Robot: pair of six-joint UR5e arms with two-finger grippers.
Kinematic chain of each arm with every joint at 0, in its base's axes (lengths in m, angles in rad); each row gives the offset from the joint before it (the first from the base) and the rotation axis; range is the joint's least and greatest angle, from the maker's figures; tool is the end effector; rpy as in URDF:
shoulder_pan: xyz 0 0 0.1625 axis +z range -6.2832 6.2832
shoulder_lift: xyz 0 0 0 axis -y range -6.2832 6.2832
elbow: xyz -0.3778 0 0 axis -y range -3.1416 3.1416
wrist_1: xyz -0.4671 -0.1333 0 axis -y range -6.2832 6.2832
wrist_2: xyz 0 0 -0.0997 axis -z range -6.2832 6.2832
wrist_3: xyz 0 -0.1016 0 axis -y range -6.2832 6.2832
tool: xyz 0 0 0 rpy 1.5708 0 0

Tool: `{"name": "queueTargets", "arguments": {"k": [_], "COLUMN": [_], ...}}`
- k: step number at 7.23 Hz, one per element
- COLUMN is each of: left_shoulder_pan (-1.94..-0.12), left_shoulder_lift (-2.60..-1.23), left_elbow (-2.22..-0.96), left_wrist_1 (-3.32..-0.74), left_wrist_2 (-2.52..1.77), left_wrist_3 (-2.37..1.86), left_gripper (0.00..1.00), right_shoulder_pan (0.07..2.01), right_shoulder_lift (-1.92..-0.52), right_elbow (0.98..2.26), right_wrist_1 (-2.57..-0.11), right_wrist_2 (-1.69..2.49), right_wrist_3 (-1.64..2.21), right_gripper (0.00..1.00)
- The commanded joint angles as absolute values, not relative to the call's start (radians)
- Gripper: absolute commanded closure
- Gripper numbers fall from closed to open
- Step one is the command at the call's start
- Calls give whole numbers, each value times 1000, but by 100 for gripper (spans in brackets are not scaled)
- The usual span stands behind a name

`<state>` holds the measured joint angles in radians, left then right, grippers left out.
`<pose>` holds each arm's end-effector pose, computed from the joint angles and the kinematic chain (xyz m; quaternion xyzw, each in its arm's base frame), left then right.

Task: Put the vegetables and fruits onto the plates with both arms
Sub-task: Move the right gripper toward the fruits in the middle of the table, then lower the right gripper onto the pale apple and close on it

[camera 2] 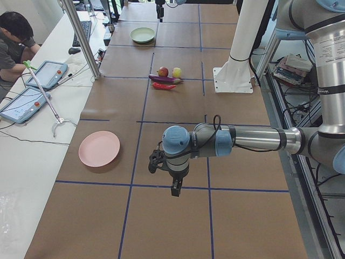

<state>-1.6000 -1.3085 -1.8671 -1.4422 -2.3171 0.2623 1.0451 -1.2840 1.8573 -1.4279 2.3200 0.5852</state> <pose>-0.0778 -0.4590 0.5952 0.0093 0.3667 0.0910 0.9258 -0.2574 -0.5713 0.2622 0.0964 -0.4632 -0.1023 0.8750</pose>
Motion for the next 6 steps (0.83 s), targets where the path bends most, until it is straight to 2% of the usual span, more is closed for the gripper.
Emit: {"name": "queueTargets", "arguments": {"k": [1, 3, 5, 6], "left_shoulder_pan": [-1600, -1600, -1598, -1598], "left_shoulder_lift": [-1308, -1308, -1308, -1308], "left_elbow": [-1867, -1867, -1865, -1865], "left_wrist_1": [-1443, -1443, -1440, -1440], "left_wrist_2": [-2322, -2322, -2322, -2322], "left_wrist_3": [262, 262, 262, 262], "left_gripper": [0, 0, 0, 0], "right_shoulder_pan": [750, 524, 416, 402], "right_shoulder_lift": [-1119, -1022, -883, -841], "right_elbow": [1875, 1859, 1821, 1756], "right_wrist_1": [-1437, -1457, -1677, -1683], "right_wrist_2": [2080, 1825, 1659, 1649], "right_wrist_3": [968, 1202, 1256, 1267], "right_gripper": [0, 0, 0, 0]}}
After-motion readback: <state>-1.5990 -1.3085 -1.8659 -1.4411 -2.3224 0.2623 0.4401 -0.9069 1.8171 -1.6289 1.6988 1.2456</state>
